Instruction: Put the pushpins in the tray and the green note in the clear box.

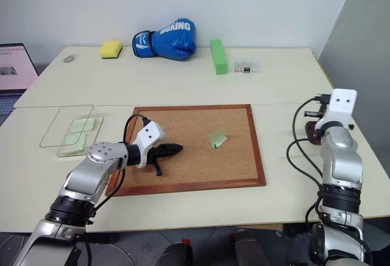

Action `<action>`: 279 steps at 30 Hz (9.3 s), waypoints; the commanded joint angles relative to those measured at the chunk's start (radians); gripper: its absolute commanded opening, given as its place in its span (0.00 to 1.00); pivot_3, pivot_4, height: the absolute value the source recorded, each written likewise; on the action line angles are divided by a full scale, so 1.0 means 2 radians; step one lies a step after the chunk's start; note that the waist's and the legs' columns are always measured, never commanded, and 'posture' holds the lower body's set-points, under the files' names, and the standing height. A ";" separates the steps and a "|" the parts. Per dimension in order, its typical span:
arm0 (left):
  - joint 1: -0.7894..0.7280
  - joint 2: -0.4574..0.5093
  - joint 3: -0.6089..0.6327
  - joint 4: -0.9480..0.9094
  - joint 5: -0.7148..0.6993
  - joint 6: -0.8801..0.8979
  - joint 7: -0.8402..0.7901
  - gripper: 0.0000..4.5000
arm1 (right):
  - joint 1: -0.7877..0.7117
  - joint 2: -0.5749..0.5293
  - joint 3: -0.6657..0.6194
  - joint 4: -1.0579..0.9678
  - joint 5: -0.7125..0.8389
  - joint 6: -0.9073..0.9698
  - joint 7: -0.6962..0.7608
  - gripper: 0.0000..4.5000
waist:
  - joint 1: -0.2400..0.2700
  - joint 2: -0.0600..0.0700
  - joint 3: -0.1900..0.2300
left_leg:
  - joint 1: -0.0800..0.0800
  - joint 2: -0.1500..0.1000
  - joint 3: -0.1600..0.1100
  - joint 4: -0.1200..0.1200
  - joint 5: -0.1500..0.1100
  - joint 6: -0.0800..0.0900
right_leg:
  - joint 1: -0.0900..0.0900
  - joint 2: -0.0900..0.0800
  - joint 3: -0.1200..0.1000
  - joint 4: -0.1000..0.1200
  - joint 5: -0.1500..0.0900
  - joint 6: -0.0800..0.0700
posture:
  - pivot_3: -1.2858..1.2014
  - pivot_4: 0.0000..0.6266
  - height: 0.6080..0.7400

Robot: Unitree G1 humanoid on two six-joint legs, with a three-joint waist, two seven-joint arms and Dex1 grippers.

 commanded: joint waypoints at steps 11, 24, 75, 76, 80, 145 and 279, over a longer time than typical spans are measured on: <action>0.014 0.014 -0.003 -0.010 0.002 0.008 -0.013 0.00 | -0.007 0.019 -0.046 0.007 0.059 0.015 -0.030 0.01 | -0.003 0.000 0.000 | 0.000 0.000 0.000 0.000 0.000 0.000 | 0.000 0.000 0.000 0.000 0.000 0.000 | 0.52 0.24 1.00; 0.014 0.013 -0.005 -0.014 0.001 0.012 -0.014 0.00 | 0.025 0.045 -0.027 0.028 0.063 -0.010 -0.031 0.01 | -0.005 0.000 0.000 | 0.000 0.000 0.000 0.000 0.000 0.000 | 0.000 0.000 0.000 0.000 0.000 0.000 | 0.52 0.24 1.00; 0.016 0.015 0.000 -0.020 -0.002 0.021 -0.011 0.00 | 0.105 -0.032 0.307 -0.208 0.099 -0.009 0.352 0.47 | -0.003 0.000 0.000 | 0.000 0.000 0.000 0.000 0.000 0.000 | 0.000 0.000 0.000 0.000 0.000 0.000 | 0.52 0.24 1.00; 0.015 0.015 0.000 -0.019 -0.002 0.021 -0.011 0.00 | 0.098 -0.023 0.312 -0.202 0.096 -0.011 0.350 0.47 | -0.003 0.000 0.000 | 0.000 0.000 0.000 0.000 0.000 0.000 | 0.000 0.000 0.000 0.000 0.000 0.000 | 0.52 0.24 1.00; 0.012 0.014 0.000 -0.017 -0.002 0.022 -0.011 0.00 | 0.075 0.005 0.333 -0.165 0.077 -0.027 0.343 0.47 | -0.003 0.000 0.000 | 0.000 0.000 0.000 0.000 0.000 0.000 | 0.000 0.000 0.000 0.000 0.000 0.000 | 0.52 0.24 1.00; 0.007 -0.010 0.059 -0.064 -0.088 0.067 -0.012 0.24 | 0.006 0.022 0.330 -0.115 0.027 -0.061 0.380 0.00 | 0.000 0.000 0.000 | 0.000 0.000 -0.001 0.000 0.000 0.000 | 0.000 0.000 -0.001 0.000 0.000 0.000 | 0.52 0.24 1.00; -0.060 -0.145 -0.098 -0.189 -0.045 0.041 0.070 0.00 | 0.040 0.008 -0.018 0.029 0.032 -0.007 0.009 0.00 | 0.001 0.000 0.000 | 0.000 0.000 0.000 0.000 0.000 0.000 | 0.000 0.000 0.001 -0.001 0.000 0.000 | 0.52 0.24 1.00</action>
